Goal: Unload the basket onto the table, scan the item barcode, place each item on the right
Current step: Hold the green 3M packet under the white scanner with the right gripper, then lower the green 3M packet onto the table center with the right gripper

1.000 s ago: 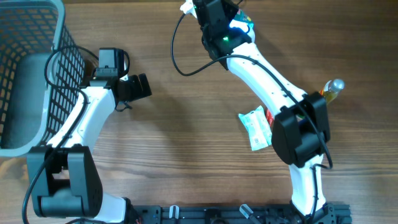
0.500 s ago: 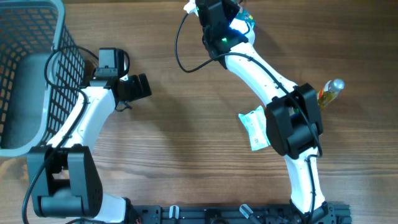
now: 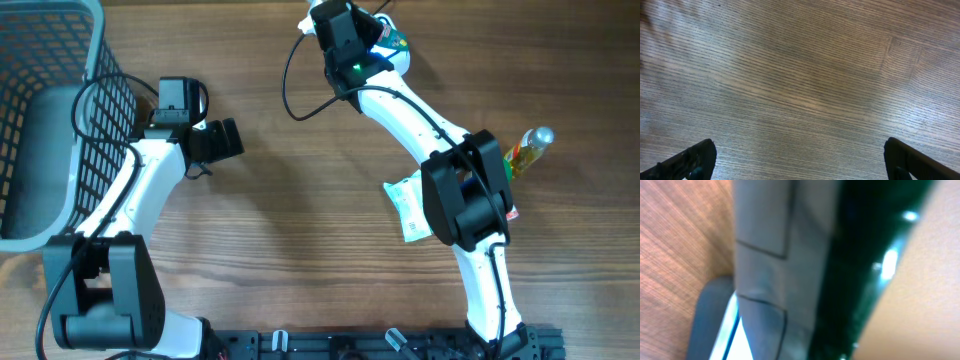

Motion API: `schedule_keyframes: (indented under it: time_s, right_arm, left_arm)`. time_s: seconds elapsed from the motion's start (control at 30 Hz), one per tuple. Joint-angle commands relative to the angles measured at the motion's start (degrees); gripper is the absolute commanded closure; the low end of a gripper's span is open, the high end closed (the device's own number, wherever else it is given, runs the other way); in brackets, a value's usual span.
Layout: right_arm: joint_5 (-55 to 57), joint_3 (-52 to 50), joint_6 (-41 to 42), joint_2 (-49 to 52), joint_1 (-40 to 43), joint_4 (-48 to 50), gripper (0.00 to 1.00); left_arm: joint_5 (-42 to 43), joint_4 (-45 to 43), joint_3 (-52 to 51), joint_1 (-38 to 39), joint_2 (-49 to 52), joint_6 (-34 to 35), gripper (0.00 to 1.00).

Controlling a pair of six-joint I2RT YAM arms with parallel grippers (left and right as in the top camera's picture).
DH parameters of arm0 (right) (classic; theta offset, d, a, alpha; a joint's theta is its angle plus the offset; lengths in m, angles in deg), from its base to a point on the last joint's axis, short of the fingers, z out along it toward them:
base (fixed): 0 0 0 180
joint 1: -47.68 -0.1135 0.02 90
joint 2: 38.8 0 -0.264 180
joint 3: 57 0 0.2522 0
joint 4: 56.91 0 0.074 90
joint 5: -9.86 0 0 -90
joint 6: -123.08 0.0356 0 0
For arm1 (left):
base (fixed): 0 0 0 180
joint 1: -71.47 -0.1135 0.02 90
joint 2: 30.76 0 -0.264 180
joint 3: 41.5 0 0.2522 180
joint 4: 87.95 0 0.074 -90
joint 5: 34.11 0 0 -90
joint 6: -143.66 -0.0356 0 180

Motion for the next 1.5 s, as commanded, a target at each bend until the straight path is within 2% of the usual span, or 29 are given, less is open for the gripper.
schedule_keyframes:
  time_s: [0.0,0.37,0.63,0.73,0.87,1.0,1.2,1.33,1.47]
  right_arm:
    - [-4.07,0.26,6.23,1.07,-0.31,-1.95,0.96]
    - [-13.99,0.26,18.73,1.07,-0.50,-7.41,0.95]
    - [-12.37,0.28,19.15,1.05,0.87,-7.65,0.96]
    - [-9.25,0.28,19.65,-1.22,1.16,-8.04,0.96]
    - [-9.51,0.28,25.31,-8.57,0.07,-10.34,0.96]
    - [-15.34,0.28,32.79,-18.05,-0.83,-19.26,0.96]
    - [-33.42,0.28,52.26,-26.91,0.48,-41.83,0.96]
    - [-47.21,0.26,53.99,-26.34,1.11,-56.72,0.96]
    - [-52.87,-3.30,54.23,-25.81,0.70,-65.31,0.96]
  left_arm:
    - [-0.76,-0.04,0.22,-0.59,0.63,-0.13,0.00]
    - [-0.76,-0.04,0.22,-0.59,0.63,-0.13,0.00]
    - [-0.76,-0.04,0.22,-0.59,0.63,-0.13,0.00]
    - [-0.76,-0.04,0.22,-0.59,0.63,-0.13,0.00]
    - [-0.76,-0.04,0.22,-0.59,0.63,-0.13,0.00]
    - [-0.76,-0.04,0.22,-0.59,0.63,-0.13,0.00]
    - [-0.76,-0.04,0.22,-0.59,0.66,-0.13,0.00]
    - [-0.76,-0.04,0.22,-0.59,0.63,-0.13,0.00]
    - [-0.76,-0.04,0.22,-0.59,0.63,-0.13,0.00]
